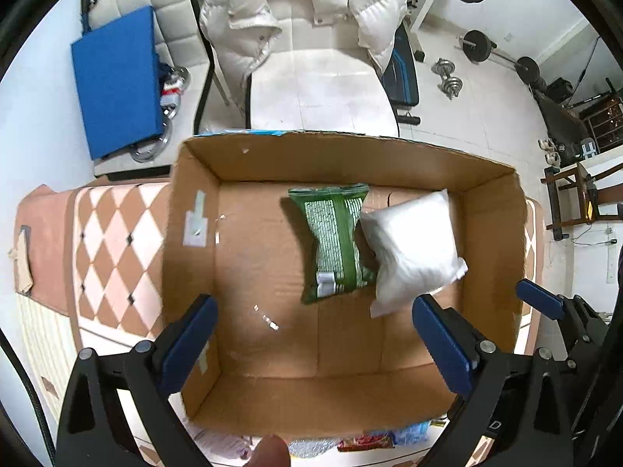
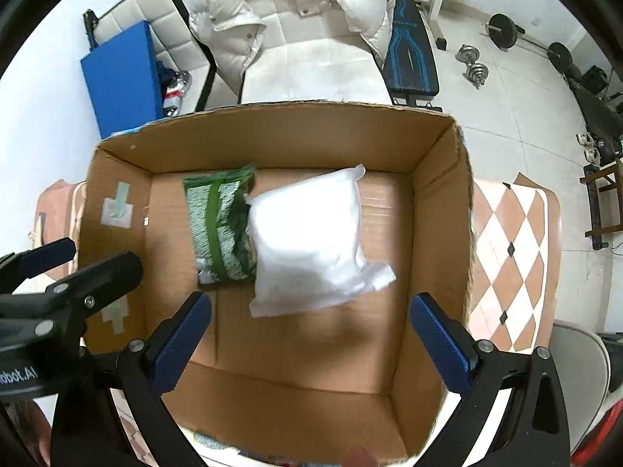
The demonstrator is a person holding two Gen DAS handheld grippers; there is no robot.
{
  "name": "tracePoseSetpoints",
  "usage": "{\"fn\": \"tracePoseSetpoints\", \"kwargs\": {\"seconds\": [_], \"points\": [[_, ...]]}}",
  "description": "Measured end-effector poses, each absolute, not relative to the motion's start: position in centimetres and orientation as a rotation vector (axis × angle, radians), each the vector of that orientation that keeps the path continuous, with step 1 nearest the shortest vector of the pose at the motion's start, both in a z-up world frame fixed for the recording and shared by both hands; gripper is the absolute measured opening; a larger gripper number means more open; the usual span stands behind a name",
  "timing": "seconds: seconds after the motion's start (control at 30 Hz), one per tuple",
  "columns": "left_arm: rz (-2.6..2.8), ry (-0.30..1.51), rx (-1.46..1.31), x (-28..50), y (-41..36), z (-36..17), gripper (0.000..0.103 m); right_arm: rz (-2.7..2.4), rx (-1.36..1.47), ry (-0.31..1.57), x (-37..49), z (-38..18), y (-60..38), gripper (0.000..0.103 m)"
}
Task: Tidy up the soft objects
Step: 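Lower green bag and white pouch into the box and open both tools, then grasp the lavender plush with left tool while right tool grasps the wipes pack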
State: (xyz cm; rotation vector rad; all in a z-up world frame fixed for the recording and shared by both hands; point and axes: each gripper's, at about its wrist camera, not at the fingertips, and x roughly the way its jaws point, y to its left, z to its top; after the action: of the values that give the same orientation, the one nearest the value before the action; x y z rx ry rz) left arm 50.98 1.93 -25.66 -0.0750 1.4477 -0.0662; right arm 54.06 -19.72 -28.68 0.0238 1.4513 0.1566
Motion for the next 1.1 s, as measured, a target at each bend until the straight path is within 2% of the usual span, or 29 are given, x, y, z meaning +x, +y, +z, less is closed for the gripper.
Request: {"fn": "tracePoseSetpoints", "kwargs": {"seconds": [0.27, 0.4, 0.57, 0.6, 0.63, 0.67, 0.87, 1.07, 1.1], "points": [[-0.044, 1.343, -0.17, 44.2, 4.9, -20.2, 0.102, 0.2, 0.043, 1.355, 47.5, -22.8, -19.9, 0.103], [0.04, 1.339, -0.264, 38.4, 8.8, -20.4, 0.102, 0.187, 0.043, 1.311, 42.3, -20.6, -20.9, 0.103], [0.126, 1.479, -0.412, 32.5, 13.8, -26.5, 0.1, 0.112, 0.06, 1.365, 35.3, -22.8, -23.3, 0.103], [0.139, 1.526, -0.477, 31.6, 15.0, -28.6, 0.095, 0.101, 0.062, 1.385, 34.5, -23.8, -23.5, 0.103], [0.157, 1.564, -0.541, 30.9, 16.2, -30.6, 0.082, 0.09, 0.074, 1.416, 33.7, -25.0, -23.8, 0.103], [0.174, 1.591, -0.582, 30.2, 17.0, -31.9, 0.073, 0.089, 0.1, 1.456, 33.0, -26.5, -24.1, 0.103], [0.224, 1.678, -0.738, 30.5, 19.3, -38.7, 0.072, 0.044, 0.136, 1.576, 31.7, -33.0, -24.6, 0.099], [0.305, 1.753, -0.714, 31.3, 19.3, -43.1, 0.071, 0.004, 0.128, 1.63, 31.7, -36.2, -24.1, 0.094], [0.313, 1.759, -0.691, 31.4, 19.2, -43.5, 0.067, 0.001, 0.131, 1.637, 31.7, -36.5, -24.1, 0.093]]}}
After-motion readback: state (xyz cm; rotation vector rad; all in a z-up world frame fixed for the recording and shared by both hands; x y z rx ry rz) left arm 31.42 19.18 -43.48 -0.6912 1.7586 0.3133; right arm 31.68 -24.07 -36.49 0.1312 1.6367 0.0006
